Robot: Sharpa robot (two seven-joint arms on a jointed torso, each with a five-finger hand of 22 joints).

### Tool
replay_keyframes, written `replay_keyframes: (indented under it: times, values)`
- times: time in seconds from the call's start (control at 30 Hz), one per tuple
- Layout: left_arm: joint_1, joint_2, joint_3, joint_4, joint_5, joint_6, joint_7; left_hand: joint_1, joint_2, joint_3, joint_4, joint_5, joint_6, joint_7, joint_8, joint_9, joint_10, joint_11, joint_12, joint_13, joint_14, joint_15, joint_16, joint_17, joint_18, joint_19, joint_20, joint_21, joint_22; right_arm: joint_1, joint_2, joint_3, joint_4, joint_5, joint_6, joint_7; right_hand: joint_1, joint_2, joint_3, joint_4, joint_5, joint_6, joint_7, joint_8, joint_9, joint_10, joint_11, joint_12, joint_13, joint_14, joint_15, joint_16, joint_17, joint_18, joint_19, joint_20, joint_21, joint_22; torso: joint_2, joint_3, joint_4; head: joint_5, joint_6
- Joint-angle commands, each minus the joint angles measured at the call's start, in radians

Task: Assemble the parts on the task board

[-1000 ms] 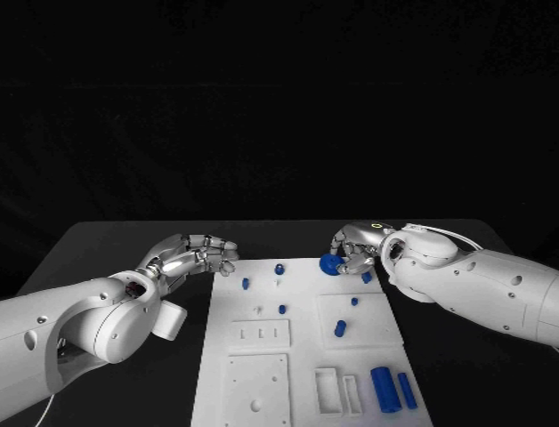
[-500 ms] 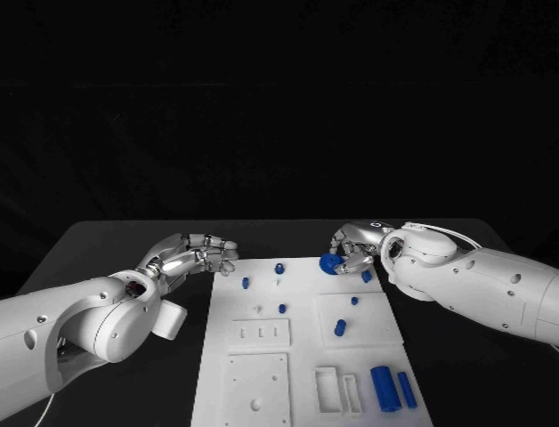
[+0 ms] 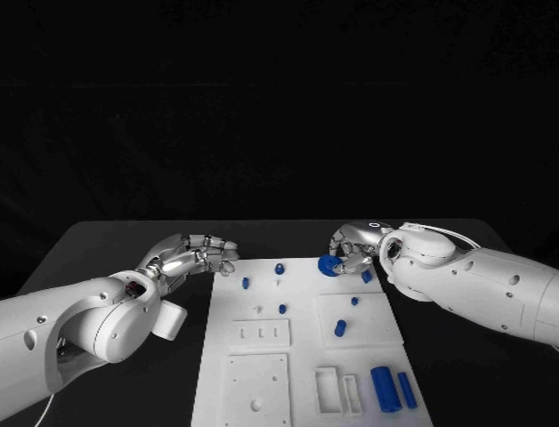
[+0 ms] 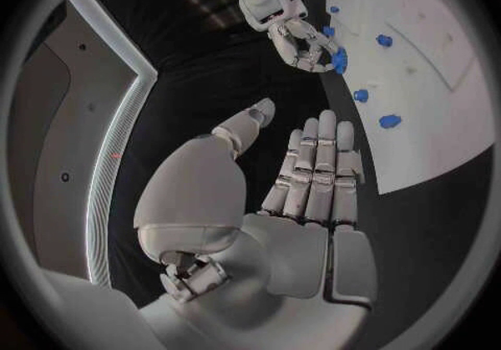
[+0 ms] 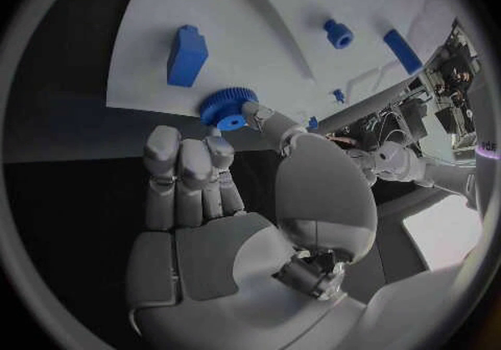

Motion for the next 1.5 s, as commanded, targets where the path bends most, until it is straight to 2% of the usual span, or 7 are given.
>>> replay_keyframes:
  times: [0.03,0.27,0.47,0.57,0.67,0.87,1.5]
  values:
    - [0.002,0.000,0.001,0.004,-0.005,0.003,0.006,-0.008,0.002,0.002,-0.006,0.000,0.007,0.010,-0.005,0.001,0.007,0.001,-0.006,-0.001,-0.001,0.005,-0.006,0.001,0.014,-0.002,0.004,0.000,0.018,-0.014,0.004,-0.010,0.004,-0.048,0.055,-0.009,0.004,-0.006,0.007,0.003,-0.020,0.051,0.019,0.006,0.003,0.002,-0.008,0.000,-0.001,0.001,-0.010,-0.007,0.003,0.064,-0.003,0.001,0.004,0.017,0.000,-0.0001,0.0002,0.001,0.000]
    - [0.002,-0.001,0.001,0.004,-0.007,0.001,0.005,-0.008,0.002,0.003,-0.006,0.000,0.007,0.010,-0.005,0.002,0.007,0.001,-0.006,-0.001,-0.001,0.005,-0.006,0.001,0.014,-0.003,0.004,0.000,0.018,-0.016,0.005,-0.011,0.007,-0.071,0.047,-0.016,0.004,-0.005,0.017,0.012,-0.064,0.077,0.011,0.016,0.009,0.006,-0.015,-0.004,-0.003,0.003,-0.017,-0.011,0.008,0.064,-0.003,0.002,0.005,0.016,0.000,-0.0002,0.0002,0.001,-0.001]
    - [0.002,-0.003,0.001,0.005,-0.007,0.001,0.005,-0.008,0.002,0.003,-0.007,0.000,0.007,0.010,-0.005,0.002,0.007,0.001,-0.006,-0.001,-0.001,0.005,-0.007,0.002,0.014,-0.003,0.004,0.000,0.018,-0.017,0.006,-0.012,0.012,-0.082,0.032,-0.026,-0.007,-0.018,0.013,0.019,-0.070,0.072,0.012,0.011,0.008,0.004,-0.015,-0.008,-0.005,0.003,-0.017,-0.014,0.008,0.064,-0.004,0.003,0.006,0.017,0.001,0.0002,-0.0002,0.002,0.000]
    - [0.002,-0.003,0.001,0.004,-0.007,0.001,0.004,-0.008,0.002,0.003,-0.007,0.000,0.007,0.010,-0.006,0.002,0.007,0.001,-0.006,-0.001,-0.001,0.005,-0.007,0.002,0.014,-0.003,0.004,0.000,0.018,-0.017,0.005,-0.012,0.014,-0.081,0.012,-0.026,-0.014,-0.029,0.002,0.018,-0.054,0.054,0.017,-0.001,0.004,0.002,-0.011,-0.011,-0.005,0.001,-0.014,-0.018,0.008,0.064,-0.006,0.003,0.006,0.016,0.000,0.0000,-0.0001,0.001,0.001]
    - [0.002,-0.003,0.001,0.004,-0.007,0.001,0.004,-0.008,0.002,0.003,-0.007,0.000,0.007,0.010,-0.006,0.002,0.007,0.001,-0.007,-0.001,-0.001,0.005,-0.007,0.002,0.014,-0.003,0.004,0.000,0.018,-0.018,0.004,-0.012,0.015,-0.076,-0.005,-0.027,-0.035,-0.043,-0.043,0.009,0.012,0.017,0.028,-0.023,-0.004,-0.009,0.000,-0.015,-0.003,-0.001,-0.003,-0.023,0.011,0.064,-0.011,0.001,0.005,0.016,0.000,0.0006,-0.0004,0.001,0.001]
    - [0.002,-0.004,0.001,0.004,-0.007,0.002,0.004,-0.008,0.001,0.004,-0.007,0.000,0.007,0.010,-0.006,0.002,0.007,0.001,-0.007,-0.002,-0.001,0.005,-0.007,0.002,0.014,-0.003,0.004,0.000,0.018,-0.018,0.003,-0.012,0.021,-0.071,-0.017,-0.026,-0.059,-0.043,-0.097,0.000,0.061,-0.004,0.036,-0.034,-0.008,-0.020,0.007,-0.014,0.001,-0.002,0.003,-0.028,0.016,0.064,-0.016,-0.002,0.002,0.014,0.000,-0.0003,0.0001,0.000,0.003]
    - [0.002,-0.004,0.001,0.004,-0.007,0.002,0.004,-0.009,0.002,0.004,-0.007,-0.001,0.007,0.009,-0.007,0.003,0.008,0.001,-0.007,-0.002,-0.001,0.005,-0.008,0.002,0.014,-0.003,0.005,0.000,0.018,-0.019,0.010,-0.012,0.014,-0.067,-0.005,-0.029,-0.063,-0.033,-0.116,0.008,0.072,0.009,0.032,-0.027,-0.003,-0.019,0.004,-0.012,0.002,-0.001,-0.001,-0.031,0.023,0.064,-0.014,-0.007,0.000,0.013,0.000,-0.0003,0.0002,-0.001,0.007]
